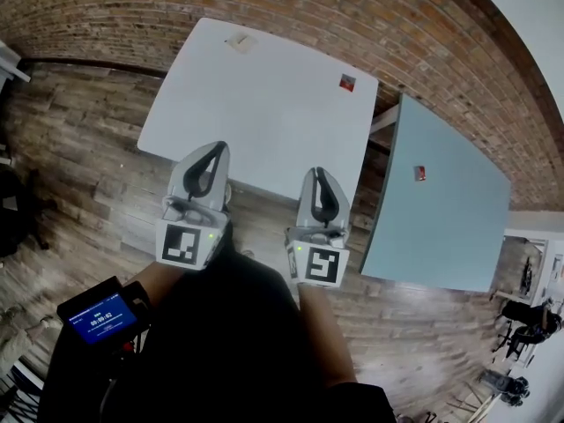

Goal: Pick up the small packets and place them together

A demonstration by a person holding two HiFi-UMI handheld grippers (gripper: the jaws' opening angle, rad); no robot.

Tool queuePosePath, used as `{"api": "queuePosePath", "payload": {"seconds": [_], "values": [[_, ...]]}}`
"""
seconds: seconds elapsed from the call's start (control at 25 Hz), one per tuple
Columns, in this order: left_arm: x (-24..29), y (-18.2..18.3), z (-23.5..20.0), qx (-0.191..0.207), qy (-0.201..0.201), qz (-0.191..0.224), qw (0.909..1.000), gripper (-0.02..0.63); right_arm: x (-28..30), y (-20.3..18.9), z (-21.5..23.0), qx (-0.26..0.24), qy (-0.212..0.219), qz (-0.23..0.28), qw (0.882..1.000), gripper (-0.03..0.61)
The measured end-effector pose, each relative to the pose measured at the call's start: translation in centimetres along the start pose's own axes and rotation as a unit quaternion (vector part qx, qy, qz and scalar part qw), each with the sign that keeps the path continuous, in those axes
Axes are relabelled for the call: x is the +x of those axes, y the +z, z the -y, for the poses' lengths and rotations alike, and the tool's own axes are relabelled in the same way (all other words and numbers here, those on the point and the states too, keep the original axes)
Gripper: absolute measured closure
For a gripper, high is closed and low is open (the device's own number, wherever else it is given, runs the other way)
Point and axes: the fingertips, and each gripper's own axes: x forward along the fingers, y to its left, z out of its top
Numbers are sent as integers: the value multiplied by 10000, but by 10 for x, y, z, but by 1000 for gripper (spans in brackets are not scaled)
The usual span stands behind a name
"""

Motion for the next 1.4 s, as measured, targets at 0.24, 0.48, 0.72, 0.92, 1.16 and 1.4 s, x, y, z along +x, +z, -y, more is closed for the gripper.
{"api": "queuePosePath", "payload": {"seconds": [0.24, 0.48, 0.72, 0.92, 1.16, 1.4], "values": [[52, -6, -21, -138, -218, -125, 9996, 614, 57, 6, 14, -77, -118, -161, 9998, 566], [80, -21, -49, -289, -305, -299, 9987, 614, 96, 2, 18, -33, -234, -360, 9991, 563], [105, -29, -77, -320, -393, -340, 9981, 614, 131, -5, 16, -110, -257, -653, 9975, 563], [122, -42, -94, -455, -394, -459, 9971, 614, 149, -16, 26, -54, -448, -753, 9961, 563], [131, -47, -97, -465, -355, -593, 9965, 614, 159, -20, 35, 25, -445, -850, 9954, 563], [147, -50, -87, -470, -210, -622, 9967, 614, 170, -29, 62, 61, -360, -893, 9953, 563]]}}
